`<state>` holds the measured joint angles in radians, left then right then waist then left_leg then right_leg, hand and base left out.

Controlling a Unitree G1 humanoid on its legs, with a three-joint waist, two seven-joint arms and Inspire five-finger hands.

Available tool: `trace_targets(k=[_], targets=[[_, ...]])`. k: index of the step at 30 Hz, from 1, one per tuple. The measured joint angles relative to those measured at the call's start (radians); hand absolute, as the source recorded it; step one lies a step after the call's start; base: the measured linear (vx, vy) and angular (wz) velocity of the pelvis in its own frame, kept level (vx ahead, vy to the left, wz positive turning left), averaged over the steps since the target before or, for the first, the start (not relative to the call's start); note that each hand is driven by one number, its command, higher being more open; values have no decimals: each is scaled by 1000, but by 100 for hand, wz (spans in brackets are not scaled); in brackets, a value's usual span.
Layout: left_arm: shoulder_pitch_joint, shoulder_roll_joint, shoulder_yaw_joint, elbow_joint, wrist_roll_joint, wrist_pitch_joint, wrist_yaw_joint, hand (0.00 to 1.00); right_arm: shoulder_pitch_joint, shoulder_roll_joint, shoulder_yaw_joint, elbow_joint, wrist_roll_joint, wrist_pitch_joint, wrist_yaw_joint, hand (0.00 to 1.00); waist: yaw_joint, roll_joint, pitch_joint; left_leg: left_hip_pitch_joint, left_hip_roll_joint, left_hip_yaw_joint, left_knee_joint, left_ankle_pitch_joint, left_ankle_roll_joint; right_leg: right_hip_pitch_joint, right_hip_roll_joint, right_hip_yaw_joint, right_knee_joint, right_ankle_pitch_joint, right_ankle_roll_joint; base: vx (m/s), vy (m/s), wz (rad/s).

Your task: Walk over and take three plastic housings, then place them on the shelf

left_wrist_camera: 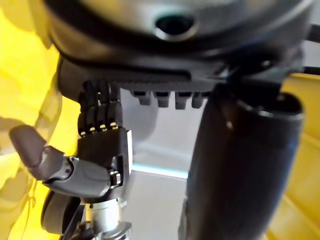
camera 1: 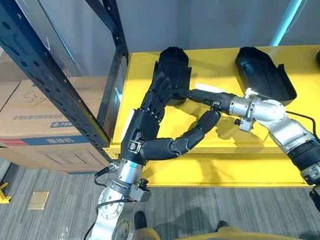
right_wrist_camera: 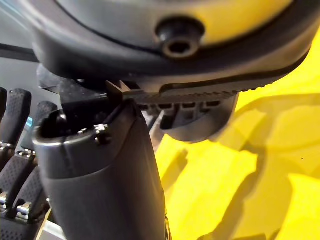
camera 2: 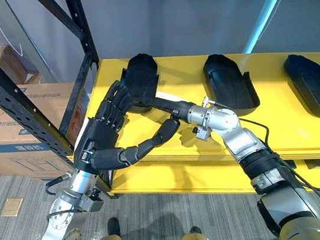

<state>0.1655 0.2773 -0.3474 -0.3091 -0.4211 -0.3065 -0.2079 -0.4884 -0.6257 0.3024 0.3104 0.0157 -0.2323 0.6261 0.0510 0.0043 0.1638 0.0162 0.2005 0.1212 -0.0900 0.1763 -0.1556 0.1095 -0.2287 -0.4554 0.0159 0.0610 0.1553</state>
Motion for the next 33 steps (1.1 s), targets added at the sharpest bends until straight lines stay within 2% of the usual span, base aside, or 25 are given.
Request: trace_targets(k=[21,33], targets=[[0,19,0,0,-2,1,-5,100,27,-84,41,-84,2,29,88,100,0,2,-2,11,-1,3,0,-1,1,13,0,0,-4,-2,1,0,0,0],[0,37,0,0,-2,1,-5,100,45,-87,41,-91,9,33,109,100,-2,8,-10,22,-1,18,0,-2,1,13,0,21,-10,1,3,-2,0,-3]])
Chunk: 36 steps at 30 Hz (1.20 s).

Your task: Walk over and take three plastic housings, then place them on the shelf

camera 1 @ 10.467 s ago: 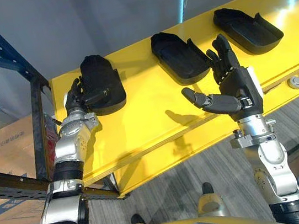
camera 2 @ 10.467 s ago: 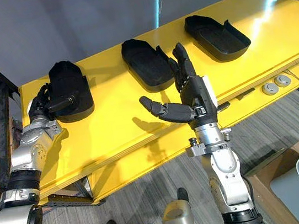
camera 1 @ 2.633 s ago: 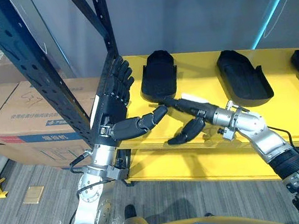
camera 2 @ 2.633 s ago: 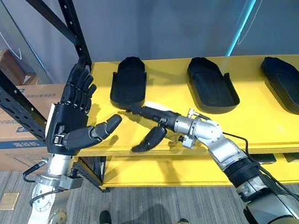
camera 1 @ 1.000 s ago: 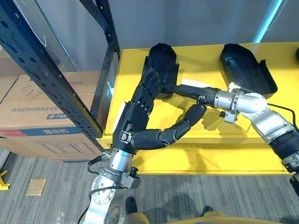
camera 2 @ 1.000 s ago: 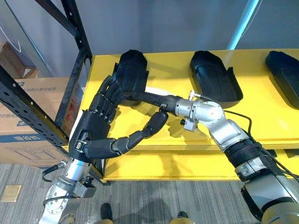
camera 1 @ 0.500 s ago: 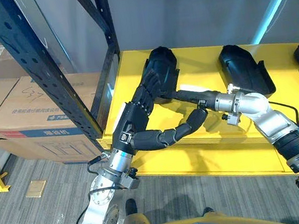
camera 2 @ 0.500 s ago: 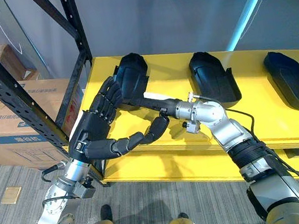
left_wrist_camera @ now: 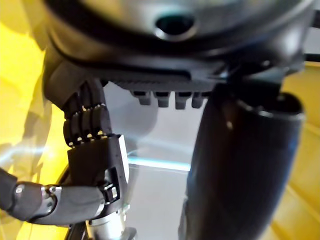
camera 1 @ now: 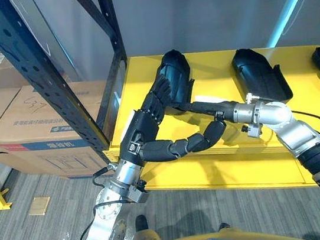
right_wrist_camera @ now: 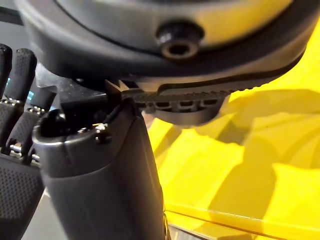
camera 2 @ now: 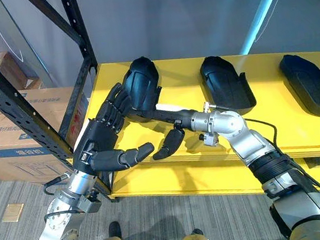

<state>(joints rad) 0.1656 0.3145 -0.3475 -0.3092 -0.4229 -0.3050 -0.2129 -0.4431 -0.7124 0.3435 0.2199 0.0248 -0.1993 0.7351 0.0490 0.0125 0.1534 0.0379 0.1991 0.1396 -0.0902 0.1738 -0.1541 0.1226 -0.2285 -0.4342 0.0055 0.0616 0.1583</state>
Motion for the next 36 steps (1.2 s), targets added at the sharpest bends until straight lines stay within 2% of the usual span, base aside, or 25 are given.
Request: trace_targets(k=[7,10,13,16,17,20,26,31,33,36], targets=[[0,0,0,0,0,0,0,100,1,-6,0,0,0,-7,-9,100,0,1,-12,-3,-2,0,0,0,0,0,0,0,-6,3,2,0,0,0],[0,0,0,4,0,0,1,100,2,-25,0,-1,0,-33,-33,100,1,1,-12,-3,-2,0,0,0,0,0,0,1,-6,3,2,0,0,0],[1,0,-1,6,0,0,4,100,2,-33,-6,-4,-1,-59,-90,100,-1,1,-13,-3,-1,0,0,0,0,0,0,1,-7,3,3,0,0,0],[1,0,-11,7,0,0,10,100,2,-33,-40,-33,-12,-99,-207,100,-3,2,-13,-5,-1,0,0,0,0,-1,1,1,-9,6,6,0,0,0],[2,0,-12,7,0,0,10,100,2,-33,-46,-38,-12,-104,-217,100,-4,2,-13,-5,-1,0,0,0,0,-1,1,1,-9,6,6,0,0,0],[3,-2,-23,13,0,0,12,100,1,-33,-135,-87,-11,-159,-301,100,-3,6,-17,-7,-1,0,0,0,0,-2,1,1,-11,12,7,0,0,0],[30,-3,-20,46,-2,0,42,100,-2,-30,-205,-119,-7,-181,-392,100,-13,9,-37,-7,0,0,0,0,0,-1,3,1,-13,11,7,0,0,0],[37,-14,-6,43,28,0,111,100,32,67,-325,-193,-8,-179,-560,100,-24,13,-41,-7,1,3,0,0,-1,-1,7,8,-20,7,5,0,0,-1],[38,-38,26,40,81,0,166,100,88,139,-420,-297,-8,-178,-662,100,-24,13,-41,-7,2,11,0,-2,-2,-7,11,29,-24,7,5,4,0,-8],[39,-52,66,24,125,0,220,100,192,224,-501,-418,-9,-178,-742,100,-31,13,-42,-7,3,21,0,-4,-4,-15,11,39,-24,7,5,19,-1,-11]])
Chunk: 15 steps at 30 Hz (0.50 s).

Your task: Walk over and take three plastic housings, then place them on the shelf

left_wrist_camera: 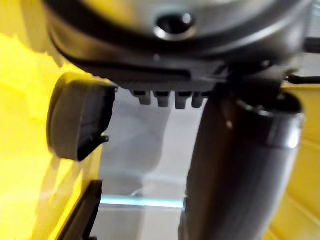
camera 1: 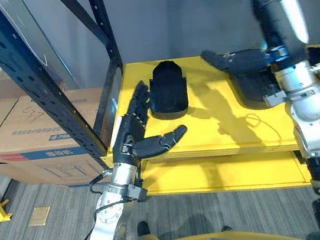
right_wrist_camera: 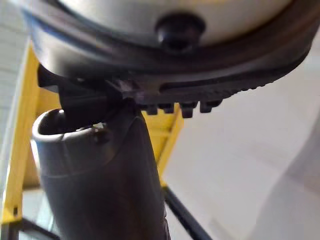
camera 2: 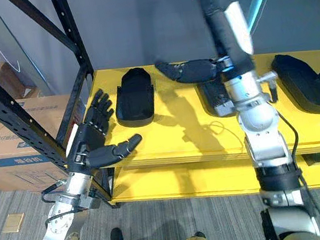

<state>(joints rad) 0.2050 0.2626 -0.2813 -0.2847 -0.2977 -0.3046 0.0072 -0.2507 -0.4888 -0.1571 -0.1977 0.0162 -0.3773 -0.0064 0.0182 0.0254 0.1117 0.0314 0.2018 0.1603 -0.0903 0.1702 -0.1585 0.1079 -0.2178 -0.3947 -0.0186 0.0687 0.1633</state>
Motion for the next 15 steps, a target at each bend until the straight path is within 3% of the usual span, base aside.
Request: trace_targets(k=[9,15], targets=[[1,-48,23,-45,107,46,99,100,322,181,-48,-88,-50,63,-135,100,-51,1,0,-8,3,52,0,-20,-2,-47,3,64,-1,0,2,12,4,-14],[7,-60,25,-39,113,50,141,100,438,232,-103,-154,-44,63,-203,100,-79,1,0,6,3,79,1,-29,-8,-56,4,94,0,9,5,50,2,-12]])
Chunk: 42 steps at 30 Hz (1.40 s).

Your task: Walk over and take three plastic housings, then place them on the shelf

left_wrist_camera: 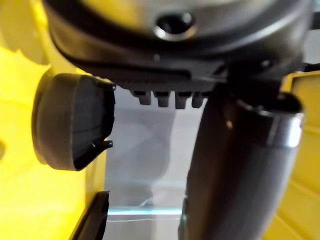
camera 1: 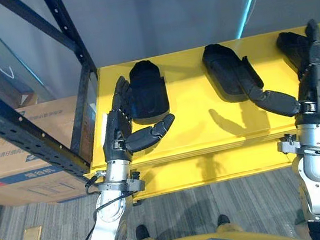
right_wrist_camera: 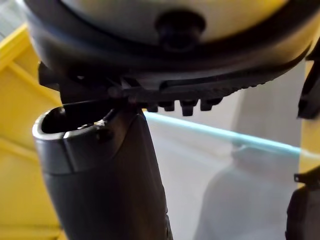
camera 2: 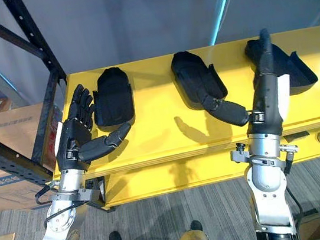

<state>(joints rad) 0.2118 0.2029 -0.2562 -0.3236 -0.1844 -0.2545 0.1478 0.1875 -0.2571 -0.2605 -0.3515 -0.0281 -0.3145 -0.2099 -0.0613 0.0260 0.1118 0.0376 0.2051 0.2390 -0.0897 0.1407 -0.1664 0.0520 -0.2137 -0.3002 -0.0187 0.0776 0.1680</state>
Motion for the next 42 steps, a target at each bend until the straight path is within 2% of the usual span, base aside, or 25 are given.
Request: trace_targets(k=[5,8,12,15,18,20,23,25,26,27,30,32,35,40,42], targets=[[26,-8,3,0,-1,0,4,100,45,34,-9,-47,2,-19,-35,100,-9,-1,1,22,1,28,0,-14,-1,3,0,27,1,-7,4,7,4,-15],[34,-8,7,-2,-32,-21,-32,100,59,58,-12,-47,2,-27,-72,100,-15,-1,1,25,1,36,0,-21,0,2,0,33,0,-9,4,-6,5,-7],[31,-4,-11,-62,-81,-84,-139,100,85,81,-3,-46,3,-22,-117,100,-24,-1,1,30,1,47,0,-25,1,1,0,40,-2,-8,6,10,7,-6],[-5,3,-83,-121,-104,-141,-246,100,85,90,0,-38,4,-6,-153,100,-24,4,-4,44,0,66,0,-30,-3,3,0,58,-2,-8,6,22,11,-15],[-81,9,-177,-135,-153,-150,-362,100,82,96,2,31,7,23,-181,100,-30,12,-9,57,1,80,0,-31,-5,3,0,69,0,-5,3,15,11,-13],[-98,9,-227,-133,-184,-128,-430,100,83,97,17,93,24,47,-190,100,-34,20,-17,69,1,99,0,-37,-6,2,1,87,0,-4,3,7,14,-26],[-101,14,-301,-85,-203,-55,-531,100,87,99,26,191,37,96,-192,100,-54,33,-28,78,1,118,0,-45,-7,-1,2,102,-1,-7,8,0,13,-18],[-103,36,-371,3,-224,64,-614,100,110,104,27,288,35,114,-192,100,-60,48,-39,80,5,137,0,-48,-9,-11,5,115,-2,-7,9,-5,7,-17],[-103,40,-379,14,-230,77,-621,100,112,105,27,302,35,115,-192,100,-61,49,-40,80,5,138,0,-48,-9,-11,6,115,-2,-7,9,-6,1,-9],[-100,56,-411,59,-241,130,-646,100,114,108,27,364,35,117,-193,100,-68,49,-40,81,9,140,0,-52,-11,-12,9,115,-2,-7,9,-7,-3,-3],[-81,93,-479,168,-225,225,-672,100,115,118,21,491,36,130,-202,100,-80,48,-40,81,16,153,0,-61,-14,-17,15,117,-2,-7,9,-1,0,-7],[-60,95,-492,216,-194,268,-674,100,116,128,9,559,38,130,-214,100,-80,47,-40,81,18,159,0,-62,-15,-18,16,118,-2,-7,9,5,2,-2],[-27,96,-492,277,-151,287,-672,100,116,146,-6,655,41,130,-220,100,-78,40,-41,80,17,164,-1,-65,-13,-16,13,117,-3,-8,8,15,9,3],[-7,109,-471,453,-102,297,-632,100,110,170,-3,839,44,129,-219,100,-77,3,-53,89,10,146,-1,-54,-12,6,4,98,-2,-9,1,24,17,10],[-6,119,-451,508,-54,296,-607,100,109,179,-3,880,45,129,-212,100,-77,-4,-57,89,10,134,-1,-53,-12,14,3,86,-2,-13,-1,1,4,16]])
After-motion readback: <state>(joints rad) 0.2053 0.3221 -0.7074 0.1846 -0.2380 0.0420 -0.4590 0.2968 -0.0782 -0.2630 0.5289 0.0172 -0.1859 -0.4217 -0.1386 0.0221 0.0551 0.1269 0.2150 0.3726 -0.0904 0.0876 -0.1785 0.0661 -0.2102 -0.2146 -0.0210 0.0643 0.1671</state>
